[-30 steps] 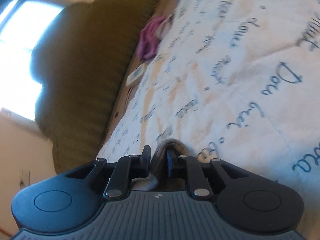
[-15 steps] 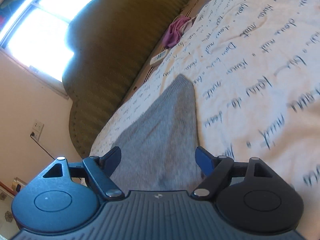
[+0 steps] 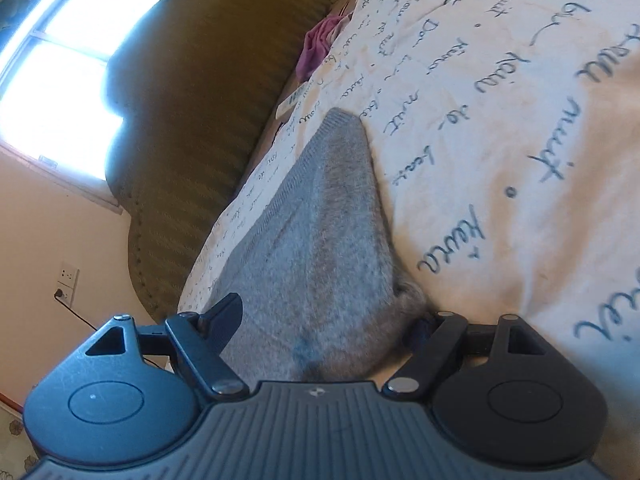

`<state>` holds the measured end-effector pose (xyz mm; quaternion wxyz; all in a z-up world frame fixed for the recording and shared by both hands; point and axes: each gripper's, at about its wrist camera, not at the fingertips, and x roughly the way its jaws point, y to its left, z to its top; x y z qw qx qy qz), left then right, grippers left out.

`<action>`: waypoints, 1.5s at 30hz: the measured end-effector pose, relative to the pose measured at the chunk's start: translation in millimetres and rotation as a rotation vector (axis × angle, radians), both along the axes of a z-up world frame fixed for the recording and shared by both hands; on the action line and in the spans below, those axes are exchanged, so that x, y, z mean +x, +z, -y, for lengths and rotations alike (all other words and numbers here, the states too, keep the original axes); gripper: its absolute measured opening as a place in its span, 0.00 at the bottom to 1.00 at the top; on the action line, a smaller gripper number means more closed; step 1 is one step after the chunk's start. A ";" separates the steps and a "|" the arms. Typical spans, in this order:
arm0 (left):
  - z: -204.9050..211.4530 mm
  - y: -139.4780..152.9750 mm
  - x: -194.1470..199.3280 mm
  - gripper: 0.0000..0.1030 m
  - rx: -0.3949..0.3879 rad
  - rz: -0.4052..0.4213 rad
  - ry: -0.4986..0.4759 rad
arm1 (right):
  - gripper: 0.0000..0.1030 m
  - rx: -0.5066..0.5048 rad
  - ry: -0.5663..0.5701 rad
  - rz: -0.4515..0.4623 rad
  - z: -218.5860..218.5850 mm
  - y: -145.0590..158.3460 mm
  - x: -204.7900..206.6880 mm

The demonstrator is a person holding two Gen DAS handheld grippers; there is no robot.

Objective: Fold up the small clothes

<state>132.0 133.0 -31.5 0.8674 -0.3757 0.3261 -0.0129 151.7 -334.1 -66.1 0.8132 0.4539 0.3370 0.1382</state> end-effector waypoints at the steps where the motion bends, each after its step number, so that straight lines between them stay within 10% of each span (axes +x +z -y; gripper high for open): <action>1: 1.2 0.0 3.6 0.76 0.007 -0.010 -0.002 | 0.79 -0.030 0.002 0.003 -6.6 1.1 6.1; 3: 4.1 -0.6 8.6 0.49 0.030 -0.031 -0.012 | 0.73 -0.097 0.018 0.009 -17.7 4.2 13.9; 6: 8.7 -3.8 16.9 0.09 0.094 -0.090 -0.037 | 0.13 -0.128 0.062 -0.022 -21.7 1.3 23.4; 17: -12.1 71.3 -66.0 0.05 0.087 0.054 -0.138 | 0.05 -0.118 0.162 0.147 -2.8 68.3 -53.6; 22: -31.1 48.0 -138.6 0.06 0.016 -0.043 -0.203 | 0.05 -0.061 0.217 0.094 8.3 55.8 -135.8; 28: -69.2 12.2 -157.6 0.36 -0.058 -0.133 -0.095 | 0.27 -0.069 0.087 -0.101 31.5 13.9 -170.9; 31: -98.3 50.0 -155.9 0.70 -0.004 0.014 0.071 | 0.76 -0.119 -0.019 0.051 58.7 45.8 -169.4; 33: -104.1 74.2 -138.1 0.93 0.093 0.098 0.114 | 0.82 -0.168 -0.011 0.150 68.4 66.1 -149.1; 37: -85.2 83.1 -63.2 0.92 0.303 0.107 0.115 | 0.82 -0.275 0.052 0.154 54.4 75.0 -73.2; 45: 8.7 18.5 53.5 0.74 0.615 -0.080 -0.252 | 0.82 -0.465 0.248 0.011 -17.6 31.2 32.3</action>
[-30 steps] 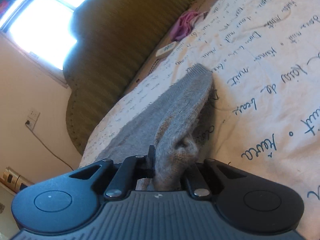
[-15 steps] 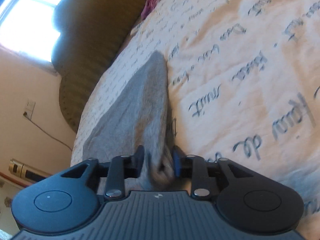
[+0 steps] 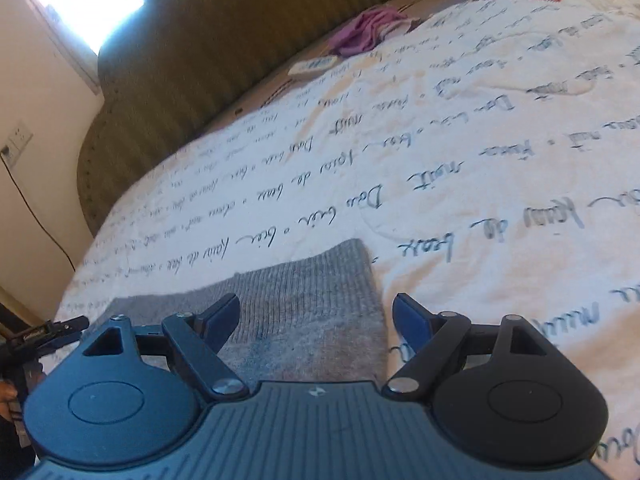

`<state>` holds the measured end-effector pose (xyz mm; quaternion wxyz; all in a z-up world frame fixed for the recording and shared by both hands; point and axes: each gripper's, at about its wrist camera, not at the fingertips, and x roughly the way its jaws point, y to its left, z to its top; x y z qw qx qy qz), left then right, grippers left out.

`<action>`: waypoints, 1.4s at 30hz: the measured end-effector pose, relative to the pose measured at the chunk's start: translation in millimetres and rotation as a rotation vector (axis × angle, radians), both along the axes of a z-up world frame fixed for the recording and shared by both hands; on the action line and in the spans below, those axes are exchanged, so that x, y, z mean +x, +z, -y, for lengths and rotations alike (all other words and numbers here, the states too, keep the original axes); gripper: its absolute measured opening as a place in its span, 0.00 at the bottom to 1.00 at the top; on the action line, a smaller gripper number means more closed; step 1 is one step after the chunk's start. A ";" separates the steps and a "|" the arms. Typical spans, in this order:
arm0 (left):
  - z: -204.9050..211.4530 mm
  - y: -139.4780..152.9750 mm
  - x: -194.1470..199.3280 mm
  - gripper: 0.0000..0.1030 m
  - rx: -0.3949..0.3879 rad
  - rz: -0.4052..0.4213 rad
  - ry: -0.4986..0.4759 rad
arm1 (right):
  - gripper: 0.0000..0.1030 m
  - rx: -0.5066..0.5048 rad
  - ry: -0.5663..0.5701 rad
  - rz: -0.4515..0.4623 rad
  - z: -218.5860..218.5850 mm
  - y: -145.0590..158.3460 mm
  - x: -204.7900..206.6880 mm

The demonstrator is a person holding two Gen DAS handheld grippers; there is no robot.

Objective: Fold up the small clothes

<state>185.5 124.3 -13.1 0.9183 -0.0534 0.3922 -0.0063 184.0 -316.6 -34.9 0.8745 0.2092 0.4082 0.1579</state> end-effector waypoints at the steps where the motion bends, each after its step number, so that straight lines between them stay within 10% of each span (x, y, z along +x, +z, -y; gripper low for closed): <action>1: 9.0 -7.1 2.6 0.51 0.063 -0.005 -0.023 | 0.77 -0.030 0.005 0.010 -6.9 -2.2 2.5; 3: 18.3 -12.0 7.7 0.11 0.112 0.013 -0.062 | 0.22 -0.076 0.016 0.008 -12.5 -3.2 7.0; 4: 20.9 -10.6 8.9 0.09 0.124 0.019 -0.064 | 0.08 -0.056 0.021 0.008 -11.4 -3.3 8.2; 8: 16.7 5.0 -1.0 0.08 0.177 0.109 0.036 | 0.07 -0.042 -0.006 0.127 -9.8 14.9 -6.5; 15: 13.0 -4.8 -16.3 0.28 0.205 0.103 0.053 | 0.18 0.040 -0.107 0.037 5.5 -9.9 1.0; 17: 9.3 15.3 -34.7 0.40 0.171 0.168 0.075 | 0.63 0.006 -0.153 0.096 8.9 6.0 -13.3; 19: 13.1 34.7 -54.5 0.51 0.149 0.254 0.092 | 0.74 -0.073 -0.177 0.217 5.2 28.8 -33.2; 25: 76.7 36.3 -59.6 0.56 0.173 0.243 -0.033 | 0.73 -0.184 0.019 0.348 -72.8 59.6 -63.4; 31: 99.9 -27.8 -41.1 0.68 0.329 0.153 -0.025 | 0.73 -0.443 0.025 0.194 -118.6 -7.5 -36.8; 42: 91.1 -25.5 -41.2 0.69 0.274 0.140 -0.001 | 0.75 -0.301 -0.153 0.227 -90.7 11.1 -58.2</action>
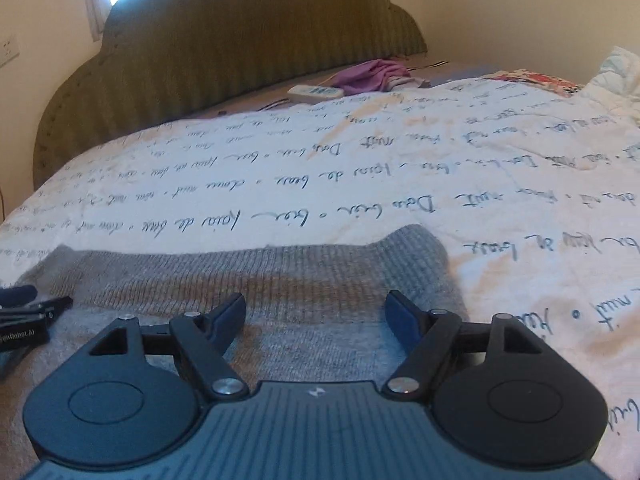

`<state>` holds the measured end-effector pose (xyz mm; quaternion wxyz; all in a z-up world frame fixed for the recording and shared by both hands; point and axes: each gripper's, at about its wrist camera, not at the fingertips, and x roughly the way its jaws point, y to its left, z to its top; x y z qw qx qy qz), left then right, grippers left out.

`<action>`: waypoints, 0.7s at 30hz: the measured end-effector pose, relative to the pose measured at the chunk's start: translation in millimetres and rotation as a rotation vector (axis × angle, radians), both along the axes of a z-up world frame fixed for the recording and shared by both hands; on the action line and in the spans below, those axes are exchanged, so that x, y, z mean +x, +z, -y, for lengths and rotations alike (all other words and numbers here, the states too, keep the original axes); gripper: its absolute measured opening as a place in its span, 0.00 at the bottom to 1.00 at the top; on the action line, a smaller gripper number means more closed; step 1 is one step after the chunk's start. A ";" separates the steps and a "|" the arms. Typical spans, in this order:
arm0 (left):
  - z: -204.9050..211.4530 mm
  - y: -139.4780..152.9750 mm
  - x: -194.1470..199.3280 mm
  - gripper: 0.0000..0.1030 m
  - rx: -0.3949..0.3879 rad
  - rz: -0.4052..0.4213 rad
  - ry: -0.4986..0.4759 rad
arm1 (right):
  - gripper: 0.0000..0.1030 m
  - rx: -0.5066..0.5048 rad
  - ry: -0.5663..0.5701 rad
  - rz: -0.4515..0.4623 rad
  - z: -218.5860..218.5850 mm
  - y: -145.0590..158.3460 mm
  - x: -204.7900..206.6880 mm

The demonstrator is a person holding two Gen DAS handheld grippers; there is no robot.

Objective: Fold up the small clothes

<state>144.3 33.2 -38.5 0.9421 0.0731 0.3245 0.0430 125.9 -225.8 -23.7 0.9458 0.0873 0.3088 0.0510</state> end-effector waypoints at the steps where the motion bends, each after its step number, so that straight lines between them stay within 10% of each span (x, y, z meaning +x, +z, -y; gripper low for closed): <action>1: -0.5 0.1 0.2 0.69 -0.002 0.000 0.000 | 0.75 0.012 0.017 0.019 1.0 4.5 -6.7; 6: -0.4 0.3 0.3 0.70 0.000 0.000 0.000 | 0.78 -0.126 0.061 -0.038 -0.5 -19.1 -11.6; 21: -30.1 38.6 -64.9 0.69 -0.099 0.077 0.023 | 0.80 -0.064 0.049 -0.017 6.0 -23.9 -12.7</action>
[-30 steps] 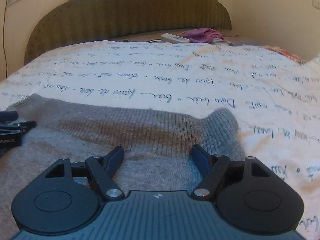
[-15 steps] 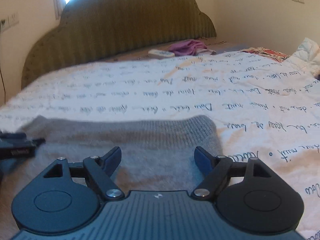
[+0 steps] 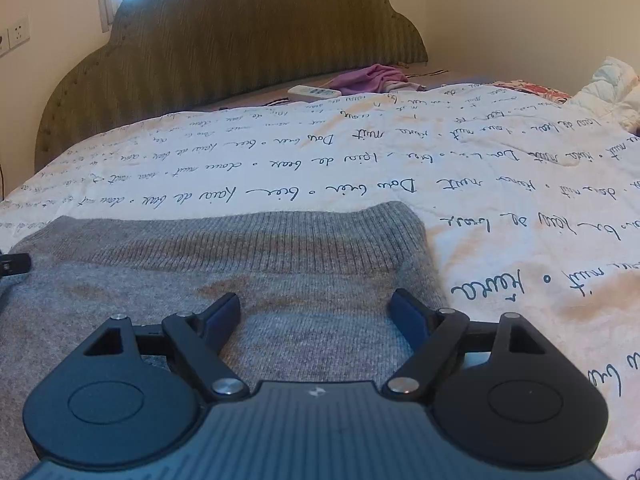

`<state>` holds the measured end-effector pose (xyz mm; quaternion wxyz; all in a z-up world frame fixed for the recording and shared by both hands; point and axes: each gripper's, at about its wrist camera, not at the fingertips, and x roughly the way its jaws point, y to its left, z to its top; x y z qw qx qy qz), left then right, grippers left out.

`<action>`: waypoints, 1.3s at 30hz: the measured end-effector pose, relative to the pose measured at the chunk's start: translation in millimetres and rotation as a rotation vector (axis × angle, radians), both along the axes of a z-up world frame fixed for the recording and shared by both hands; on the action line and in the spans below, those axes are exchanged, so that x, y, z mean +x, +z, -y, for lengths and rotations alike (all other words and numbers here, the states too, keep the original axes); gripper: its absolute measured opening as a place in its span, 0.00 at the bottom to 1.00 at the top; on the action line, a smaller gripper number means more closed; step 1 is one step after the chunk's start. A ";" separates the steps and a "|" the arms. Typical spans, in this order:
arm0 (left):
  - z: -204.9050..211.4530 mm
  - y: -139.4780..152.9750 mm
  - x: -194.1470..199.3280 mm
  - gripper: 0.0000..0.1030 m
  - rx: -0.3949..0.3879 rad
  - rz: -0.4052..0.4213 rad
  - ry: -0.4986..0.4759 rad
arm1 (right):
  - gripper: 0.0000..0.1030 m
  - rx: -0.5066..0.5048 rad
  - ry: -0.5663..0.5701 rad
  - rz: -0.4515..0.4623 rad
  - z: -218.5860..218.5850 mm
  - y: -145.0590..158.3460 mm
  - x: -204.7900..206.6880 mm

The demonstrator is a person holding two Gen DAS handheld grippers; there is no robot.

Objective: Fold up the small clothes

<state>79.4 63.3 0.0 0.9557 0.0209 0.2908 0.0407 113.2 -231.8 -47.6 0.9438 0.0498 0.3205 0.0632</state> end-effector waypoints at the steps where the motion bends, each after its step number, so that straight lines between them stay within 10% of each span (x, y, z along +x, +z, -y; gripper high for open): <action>1: -1.2 3.3 -11.3 0.70 0.000 0.015 -0.008 | 0.80 0.004 0.001 -0.001 0.6 -0.1 0.3; 9: -4.6 -36.9 -11.7 0.91 -0.034 -0.069 -0.031 | 0.81 0.017 0.000 -0.003 2.1 -0.4 1.2; 16: -37.7 -15.9 -36.6 0.86 -0.162 -0.084 0.016 | 0.81 0.067 -0.042 0.027 13.4 11.5 -15.4; 26: -117.7 -25.6 -152.0 0.85 -0.930 -0.096 0.101 | 0.83 0.248 0.087 0.163 25.5 67.6 -125.3; 30: -125.9 -41.4 -137.1 0.85 -1.084 -0.129 0.144 | 0.83 0.236 0.174 0.129 5.2 71.4 -128.4; 35: -116.3 -35.4 -116.4 0.82 -1.016 -0.148 0.165 | 0.83 0.242 0.205 0.116 -9.1 70.1 -126.4; 39: -87.8 -25.3 -97.5 0.18 -0.763 -0.206 0.196 | 0.83 0.263 0.223 0.100 -17.6 69.7 -123.0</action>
